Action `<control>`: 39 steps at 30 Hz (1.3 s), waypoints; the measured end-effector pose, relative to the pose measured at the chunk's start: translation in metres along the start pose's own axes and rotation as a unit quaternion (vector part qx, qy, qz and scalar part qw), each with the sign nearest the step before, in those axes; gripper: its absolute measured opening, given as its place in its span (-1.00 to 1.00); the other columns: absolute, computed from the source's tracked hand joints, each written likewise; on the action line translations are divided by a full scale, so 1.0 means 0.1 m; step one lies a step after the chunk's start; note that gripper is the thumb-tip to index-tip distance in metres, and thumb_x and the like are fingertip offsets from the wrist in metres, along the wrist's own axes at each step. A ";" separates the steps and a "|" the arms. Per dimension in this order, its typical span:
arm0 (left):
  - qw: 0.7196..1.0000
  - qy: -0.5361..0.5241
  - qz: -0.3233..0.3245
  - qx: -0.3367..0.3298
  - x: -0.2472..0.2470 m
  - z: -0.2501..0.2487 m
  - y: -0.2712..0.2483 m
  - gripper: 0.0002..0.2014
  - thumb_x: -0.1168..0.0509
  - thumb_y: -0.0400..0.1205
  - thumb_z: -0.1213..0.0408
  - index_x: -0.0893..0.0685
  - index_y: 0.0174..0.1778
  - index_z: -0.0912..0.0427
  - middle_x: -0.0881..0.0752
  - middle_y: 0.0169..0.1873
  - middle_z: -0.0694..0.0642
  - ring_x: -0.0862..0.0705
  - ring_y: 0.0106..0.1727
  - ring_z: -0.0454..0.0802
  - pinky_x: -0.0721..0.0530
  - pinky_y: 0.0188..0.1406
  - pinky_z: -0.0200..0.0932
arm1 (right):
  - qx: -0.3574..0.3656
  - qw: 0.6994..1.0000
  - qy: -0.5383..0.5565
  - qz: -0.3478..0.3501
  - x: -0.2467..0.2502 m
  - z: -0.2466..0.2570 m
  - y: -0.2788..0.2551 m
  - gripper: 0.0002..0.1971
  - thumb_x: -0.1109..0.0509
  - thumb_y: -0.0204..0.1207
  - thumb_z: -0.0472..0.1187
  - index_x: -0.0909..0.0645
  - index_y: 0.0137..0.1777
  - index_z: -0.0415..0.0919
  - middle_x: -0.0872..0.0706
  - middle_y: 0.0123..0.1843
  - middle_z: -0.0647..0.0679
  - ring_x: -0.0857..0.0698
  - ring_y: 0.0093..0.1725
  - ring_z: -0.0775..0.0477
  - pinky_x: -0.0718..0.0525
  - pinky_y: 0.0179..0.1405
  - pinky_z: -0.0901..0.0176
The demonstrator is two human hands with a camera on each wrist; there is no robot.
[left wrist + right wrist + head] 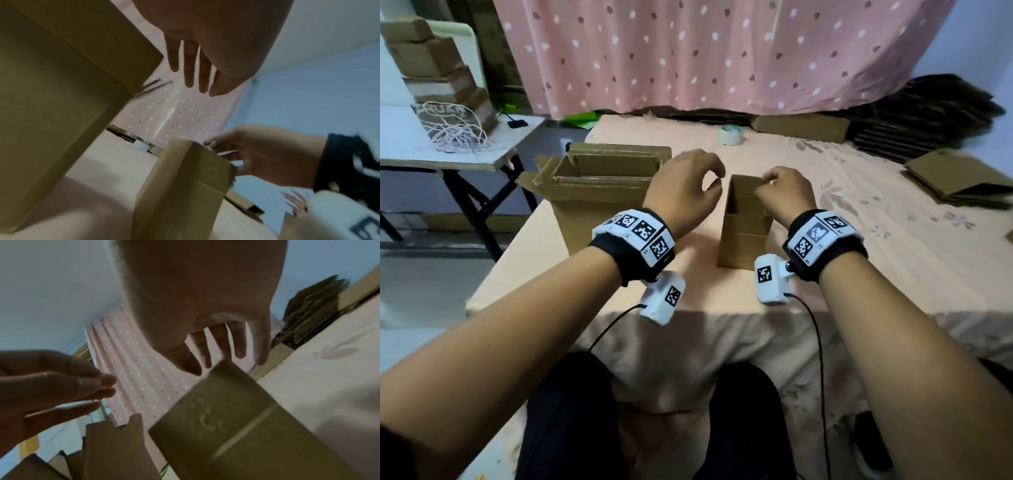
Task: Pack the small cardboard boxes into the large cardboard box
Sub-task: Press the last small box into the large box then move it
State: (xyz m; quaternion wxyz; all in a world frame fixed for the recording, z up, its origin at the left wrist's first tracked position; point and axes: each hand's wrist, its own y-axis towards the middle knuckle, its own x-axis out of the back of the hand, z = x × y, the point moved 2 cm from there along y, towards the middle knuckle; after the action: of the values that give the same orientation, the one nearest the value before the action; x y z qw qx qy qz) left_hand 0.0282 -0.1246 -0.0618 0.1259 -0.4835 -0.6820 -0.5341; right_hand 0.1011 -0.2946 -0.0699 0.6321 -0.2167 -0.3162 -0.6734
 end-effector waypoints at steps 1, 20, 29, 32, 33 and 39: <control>0.999 -0.003 0.025 -0.025 -0.10 -0.04 -0.04 -0.78 -0.29 0.59 0.19 -0.76 0.05 0.16 -0.78 -0.01 0.11 -0.71 0.06 0.13 -0.68 0.08 0.09 | -0.003 1.000 0.002 0.013 -0.02 -0.05 -0.03 -0.69 -0.35 0.49 -0.26 -0.74 0.20 -0.11 -0.79 0.19 -0.11 -0.74 0.22 -0.20 -0.68 0.27 0.09; 0.999 0.008 0.048 0.008 -1.27 0.06 -0.40 -0.17 -0.48 0.37 -0.24 -0.37 0.35 0.26 -0.35 0.54 0.14 -0.61 0.17 0.21 -0.67 -0.15 0.07 | -0.011 0.997 0.062 -0.043 -0.45 -0.41 -0.10 -0.49 -0.07 0.64 -0.21 -0.55 0.56 -0.12 -0.60 0.56 -0.08 -0.56 0.53 -0.14 -0.46 0.48 0.10; 1.000 -0.004 0.001 0.031 -1.35 -0.01 -0.38 -0.29 -0.41 0.42 -0.19 -0.36 0.29 0.23 -0.35 0.49 0.11 -0.62 0.10 0.25 -0.69 -0.15 0.17 | 0.004 0.994 0.056 -0.097 -0.41 -0.42 -0.07 -0.61 -0.09 0.65 -0.17 -0.68 0.30 -0.19 -0.74 0.27 -0.12 -0.60 0.06 -0.23 -0.39 -0.01 0.14; 0.999 -0.026 -0.009 0.046 -1.35 -0.04 -0.37 -0.39 -0.34 0.50 -0.13 -0.35 0.25 0.25 -0.34 0.47 0.14 -0.62 0.00 0.29 -0.61 -0.18 0.16 | -0.009 0.994 0.060 -0.092 -0.37 -0.35 -0.17 -0.64 -0.11 0.66 -0.16 -0.69 0.26 -0.18 -0.75 0.28 -0.12 -0.61 0.06 -0.24 -0.40 -0.02 0.13; 0.998 -0.033 -0.015 0.050 -1.35 -0.04 -0.35 -0.43 -0.32 0.53 -0.09 -0.35 0.24 0.26 -0.34 0.46 0.16 -0.61 -0.05 0.29 -0.60 -0.20 0.17 | -0.013 0.994 0.057 -0.088 -0.36 -0.33 -0.20 -0.65 -0.12 0.66 -0.16 -0.69 0.26 -0.18 -0.75 0.30 -0.13 -0.65 0.14 -0.27 -0.40 -0.02 0.12; 0.994 -0.085 -0.052 0.055 -1.37 0.02 -0.34 -0.46 -0.39 0.56 0.02 -0.37 0.20 0.37 -0.34 0.34 0.31 -0.56 -0.15 0.20 -0.65 -0.09 0.19 | -0.019 0.991 0.101 -0.087 -0.44 -0.37 -0.39 -0.49 -0.13 0.66 -0.03 -0.36 0.62 0.04 -0.70 0.41 -0.02 -0.65 0.36 -0.21 -0.49 0.19 -0.03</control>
State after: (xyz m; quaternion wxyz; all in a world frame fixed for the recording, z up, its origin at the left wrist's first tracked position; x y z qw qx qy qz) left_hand 0.0705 -0.1931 -0.1774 0.0662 -0.4834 -0.7425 -0.4589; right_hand 0.0716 -0.2891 -0.1317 0.5958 -0.1308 -0.2557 -0.7501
